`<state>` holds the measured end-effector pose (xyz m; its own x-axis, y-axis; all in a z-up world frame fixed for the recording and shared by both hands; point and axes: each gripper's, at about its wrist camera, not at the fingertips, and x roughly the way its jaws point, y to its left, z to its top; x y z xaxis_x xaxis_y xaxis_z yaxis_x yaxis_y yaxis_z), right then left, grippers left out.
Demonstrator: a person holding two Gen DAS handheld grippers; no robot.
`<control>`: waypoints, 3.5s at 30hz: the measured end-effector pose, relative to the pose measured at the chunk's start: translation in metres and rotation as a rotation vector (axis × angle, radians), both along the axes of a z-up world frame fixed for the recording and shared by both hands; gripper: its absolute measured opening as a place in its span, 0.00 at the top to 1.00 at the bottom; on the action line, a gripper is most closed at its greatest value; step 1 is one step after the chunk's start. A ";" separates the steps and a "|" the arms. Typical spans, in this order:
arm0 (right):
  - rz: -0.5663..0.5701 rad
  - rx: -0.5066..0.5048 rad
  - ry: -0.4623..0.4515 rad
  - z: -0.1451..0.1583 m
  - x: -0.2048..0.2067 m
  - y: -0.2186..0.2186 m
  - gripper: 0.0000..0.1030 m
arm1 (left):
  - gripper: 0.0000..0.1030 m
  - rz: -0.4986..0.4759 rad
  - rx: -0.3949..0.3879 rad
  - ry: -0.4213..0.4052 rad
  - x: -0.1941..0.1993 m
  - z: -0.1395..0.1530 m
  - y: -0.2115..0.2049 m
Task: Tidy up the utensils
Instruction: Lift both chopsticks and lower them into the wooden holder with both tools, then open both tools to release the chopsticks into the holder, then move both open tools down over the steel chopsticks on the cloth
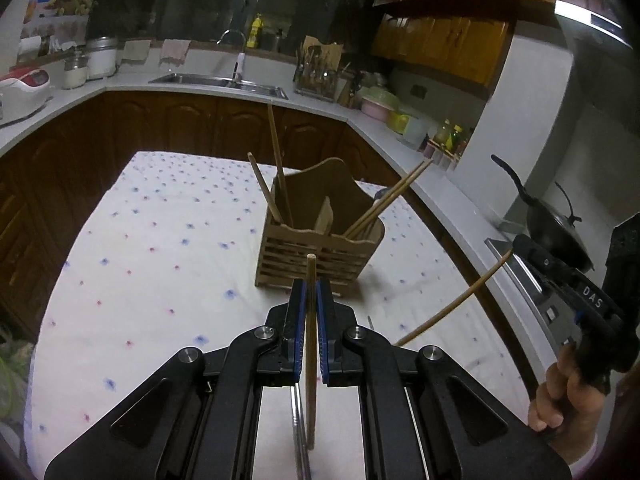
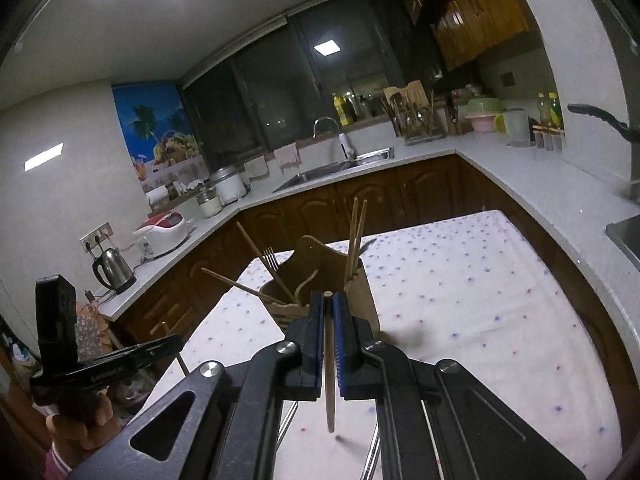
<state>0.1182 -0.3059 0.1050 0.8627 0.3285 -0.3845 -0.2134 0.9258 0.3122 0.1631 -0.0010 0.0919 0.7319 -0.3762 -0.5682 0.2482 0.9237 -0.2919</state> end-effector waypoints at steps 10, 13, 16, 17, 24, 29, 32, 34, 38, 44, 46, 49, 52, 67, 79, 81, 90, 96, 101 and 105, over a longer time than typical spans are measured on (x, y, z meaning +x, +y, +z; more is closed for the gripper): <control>-0.004 -0.010 -0.036 0.014 0.001 0.002 0.95 | 0.96 0.030 -0.005 -0.059 0.003 0.021 0.006; -0.008 -0.009 -0.048 0.018 0.003 0.002 0.95 | 0.96 0.033 -0.008 -0.074 0.007 0.029 0.006; -0.010 -0.008 -0.061 0.022 0.006 0.000 0.95 | 0.96 0.037 -0.003 -0.098 0.012 0.040 0.004; -0.011 -0.009 -0.069 0.025 0.007 0.001 0.95 | 0.96 0.038 -0.002 -0.113 0.014 0.046 0.003; -0.029 -0.022 -0.159 0.059 0.025 0.001 0.95 | 0.96 0.060 0.009 -0.220 0.035 0.086 0.000; -0.053 -0.032 -0.222 0.083 0.042 0.004 0.95 | 0.96 0.097 0.000 -0.279 0.061 0.110 -0.001; -0.068 -0.040 -0.244 0.091 0.056 0.007 0.95 | 0.96 0.127 -0.016 -0.282 0.082 0.115 -0.001; -0.072 -0.039 -0.247 0.091 0.066 0.008 0.95 | 0.96 0.151 -0.022 -0.290 0.093 0.115 -0.003; -0.081 -0.041 -0.236 0.083 0.085 0.014 0.95 | 0.96 0.202 -0.018 -0.280 0.118 0.103 -0.007; -0.100 -0.041 -0.192 0.057 0.101 0.015 0.95 | 0.96 0.214 0.002 -0.212 0.138 0.062 -0.012; -0.103 -0.042 -0.167 0.044 0.105 0.014 0.95 | 0.96 0.209 0.007 -0.180 0.142 0.047 -0.013; -0.099 -0.031 -0.119 0.026 0.111 0.011 0.95 | 0.96 0.202 0.013 -0.146 0.143 0.032 -0.015; -0.098 -0.018 -0.077 0.012 0.115 0.007 0.95 | 0.95 0.191 0.021 -0.116 0.143 0.020 -0.015; -0.072 -0.018 0.011 -0.008 0.127 0.008 0.95 | 0.94 0.177 0.038 -0.097 0.146 0.015 -0.016; -0.104 0.074 -0.076 0.011 0.105 -0.014 0.30 | 0.35 0.172 -0.016 -0.174 0.107 0.046 -0.009; -0.113 0.093 -0.105 0.014 0.094 -0.020 0.12 | 0.23 0.182 -0.019 -0.198 0.094 0.051 -0.006; -0.135 0.094 -0.123 0.003 0.041 -0.031 0.00 | 0.15 0.239 0.012 -0.207 0.031 0.033 0.016; -0.142 0.066 -0.046 -0.027 0.008 -0.033 0.00 | 0.15 0.245 0.061 -0.124 0.006 -0.004 0.023; -0.140 0.043 0.023 -0.051 -0.011 -0.029 0.00 | 0.15 0.241 0.085 -0.053 -0.006 -0.034 0.026; -0.136 0.025 0.077 -0.070 -0.023 -0.024 0.00 | 0.15 0.231 0.114 -0.007 -0.017 -0.055 0.024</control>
<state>0.0954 -0.3302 0.0352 0.8681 0.2206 -0.4446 -0.0608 0.9364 0.3457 0.1456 0.0234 0.0364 0.7953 -0.1321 -0.5916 0.0281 0.9829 -0.1818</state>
